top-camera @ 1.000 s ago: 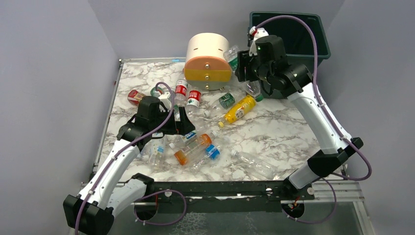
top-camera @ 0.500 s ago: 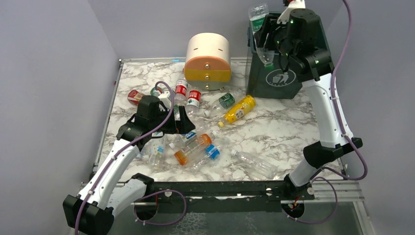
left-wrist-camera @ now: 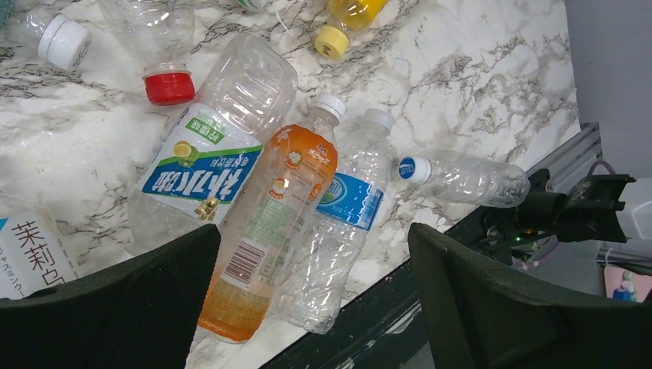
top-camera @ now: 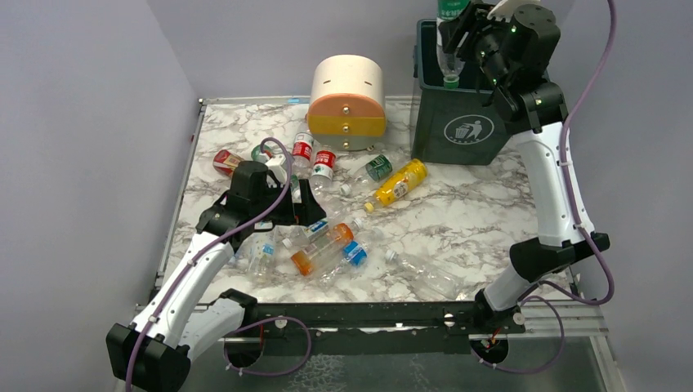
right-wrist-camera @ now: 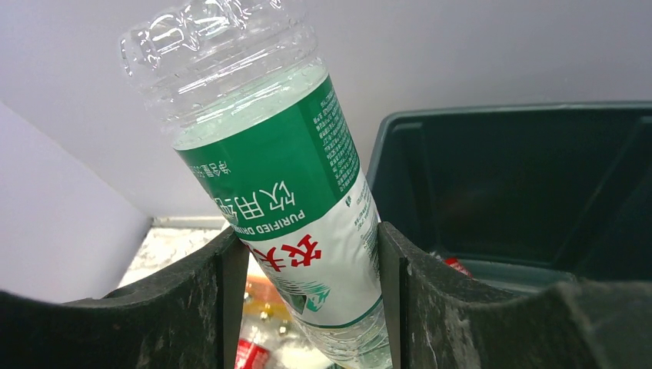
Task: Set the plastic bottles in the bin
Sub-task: Place the plastic bottle in the trash bin.
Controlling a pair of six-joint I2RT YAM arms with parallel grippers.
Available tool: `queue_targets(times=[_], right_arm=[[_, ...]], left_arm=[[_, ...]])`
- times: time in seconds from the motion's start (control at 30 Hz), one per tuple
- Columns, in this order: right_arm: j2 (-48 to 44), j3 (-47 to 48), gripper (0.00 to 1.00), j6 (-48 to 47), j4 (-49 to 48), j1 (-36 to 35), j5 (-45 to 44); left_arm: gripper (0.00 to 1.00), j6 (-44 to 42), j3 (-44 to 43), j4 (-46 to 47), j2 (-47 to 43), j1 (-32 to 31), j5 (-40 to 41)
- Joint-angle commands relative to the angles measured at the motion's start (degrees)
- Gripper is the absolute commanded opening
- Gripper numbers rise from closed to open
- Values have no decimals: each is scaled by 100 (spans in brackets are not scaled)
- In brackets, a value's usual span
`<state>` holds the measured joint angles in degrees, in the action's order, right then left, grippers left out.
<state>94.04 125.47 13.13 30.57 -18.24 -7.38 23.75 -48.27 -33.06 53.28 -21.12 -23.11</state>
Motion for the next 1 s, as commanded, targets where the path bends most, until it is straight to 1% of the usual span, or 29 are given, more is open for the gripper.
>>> queue_targets(times=[0.0, 0.23, 0.4, 0.83, 0.97], right_arm=[[-185, -137, 58, 242, -977, 253, 164], [-44, -532, 58, 356, -1941, 571, 351], [187, -511, 58, 536, -2008, 728, 544], [254, -1522, 59, 676, -2326, 769, 833], [399, -1572, 59, 657, -2325, 787, 926]], left_arm=[[99, -2, 66, 82, -94, -19, -66], [99, 11, 112, 49, -159, -19, -49], [99, 16, 146, 26, -208, -15, -35], [99, 64, 212, 27, -299, -15, -27], [99, 98, 243, -9, -389, -15, -31]])
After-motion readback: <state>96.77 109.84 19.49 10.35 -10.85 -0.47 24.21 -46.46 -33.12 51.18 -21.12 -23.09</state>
